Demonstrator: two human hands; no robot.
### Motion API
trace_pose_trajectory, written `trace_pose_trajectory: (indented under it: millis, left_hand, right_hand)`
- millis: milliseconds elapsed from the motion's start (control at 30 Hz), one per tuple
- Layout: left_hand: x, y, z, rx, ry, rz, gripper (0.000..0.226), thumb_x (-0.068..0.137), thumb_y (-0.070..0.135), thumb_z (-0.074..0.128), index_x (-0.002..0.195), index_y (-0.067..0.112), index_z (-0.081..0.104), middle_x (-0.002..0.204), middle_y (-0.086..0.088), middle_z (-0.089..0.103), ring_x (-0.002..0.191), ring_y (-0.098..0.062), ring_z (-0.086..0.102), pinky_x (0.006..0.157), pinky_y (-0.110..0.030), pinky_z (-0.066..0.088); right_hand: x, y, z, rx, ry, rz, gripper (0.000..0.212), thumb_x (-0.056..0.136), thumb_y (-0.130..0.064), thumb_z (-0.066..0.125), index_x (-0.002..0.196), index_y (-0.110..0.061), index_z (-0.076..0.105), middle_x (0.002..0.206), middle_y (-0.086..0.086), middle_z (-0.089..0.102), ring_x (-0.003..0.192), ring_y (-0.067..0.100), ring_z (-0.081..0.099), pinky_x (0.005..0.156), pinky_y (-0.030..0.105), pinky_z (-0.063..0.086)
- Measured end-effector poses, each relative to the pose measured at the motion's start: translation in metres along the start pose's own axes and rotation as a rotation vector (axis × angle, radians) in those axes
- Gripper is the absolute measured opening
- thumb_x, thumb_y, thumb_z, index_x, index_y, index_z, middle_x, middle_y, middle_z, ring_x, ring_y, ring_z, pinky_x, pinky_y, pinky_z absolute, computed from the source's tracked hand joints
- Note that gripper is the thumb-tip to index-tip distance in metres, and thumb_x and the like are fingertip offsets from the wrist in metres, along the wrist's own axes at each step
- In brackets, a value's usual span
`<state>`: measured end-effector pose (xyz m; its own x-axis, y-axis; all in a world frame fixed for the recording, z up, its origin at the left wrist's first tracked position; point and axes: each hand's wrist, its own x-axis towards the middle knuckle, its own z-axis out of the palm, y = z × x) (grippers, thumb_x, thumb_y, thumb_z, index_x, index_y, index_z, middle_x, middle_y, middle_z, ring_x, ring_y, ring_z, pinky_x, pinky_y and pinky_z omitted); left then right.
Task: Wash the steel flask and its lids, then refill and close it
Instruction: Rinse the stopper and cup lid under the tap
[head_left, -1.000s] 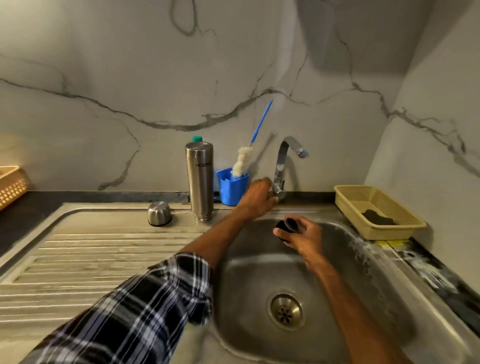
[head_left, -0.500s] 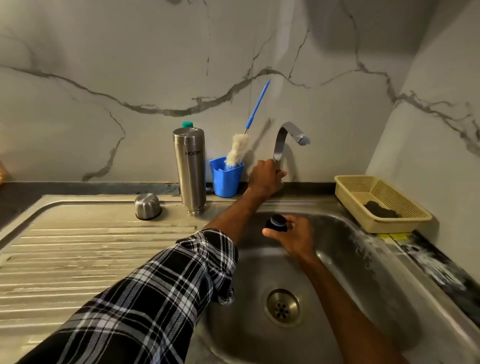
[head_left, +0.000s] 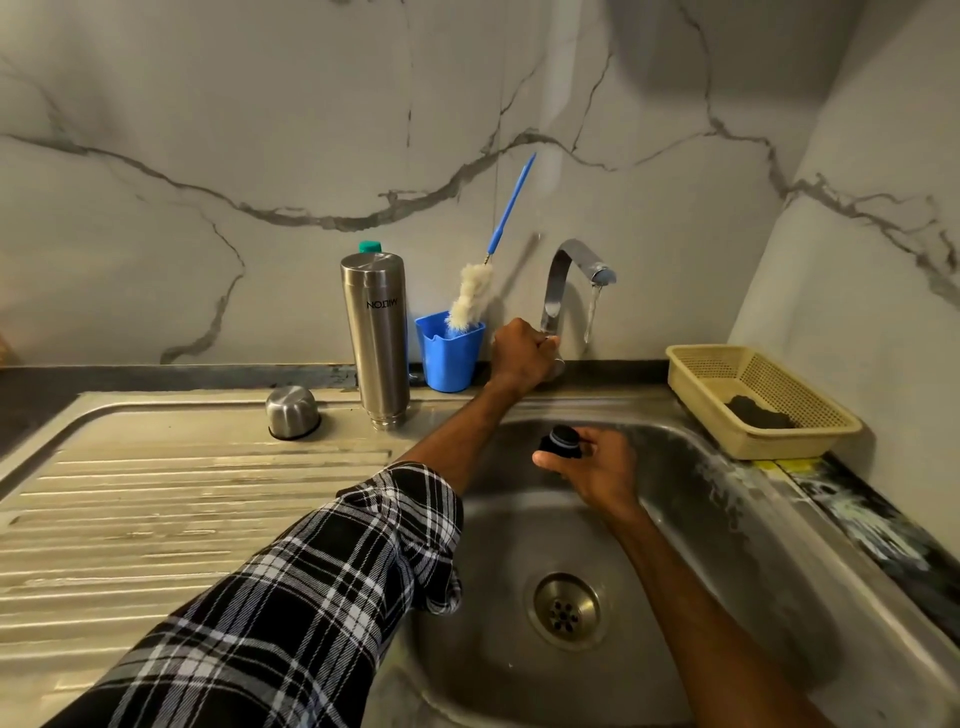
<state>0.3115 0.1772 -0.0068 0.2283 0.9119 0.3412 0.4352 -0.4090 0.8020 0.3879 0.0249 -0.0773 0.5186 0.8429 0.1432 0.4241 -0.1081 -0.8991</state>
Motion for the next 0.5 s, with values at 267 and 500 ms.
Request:
trace_pose_trajectory:
  millis: [267,500]
  left_hand:
    - [-0.005,0.000,-0.004,-0.025,-0.015,-0.007,0.031,0.097,0.025,0.068,0.077,0.002,0.074,0.067,-0.004,0.069,0.060,-0.009,0.062,0.066,-0.018,0.051]
    - [-0.015,0.003,-0.009,-0.018,-0.079,-0.021,0.026,0.099,0.021,0.064,0.079,0.007,0.073,0.075,-0.004,0.070,0.070,-0.010,0.065,0.073,-0.020,0.052]
  right_hand:
    - [-0.003,-0.002,-0.001,0.008,-0.035,0.004,0.046,0.063,-0.016,0.093,0.104,-0.013,0.074,0.097,0.001,0.074,0.090,0.013,0.069,0.080,0.025,0.053]
    - [-0.004,-0.003,-0.002,-0.076,-0.048,0.001,0.039,0.067,-0.015,0.091,0.102,-0.013,0.073,0.097,0.002,0.074,0.091,0.014,0.068,0.079,0.023,0.050]
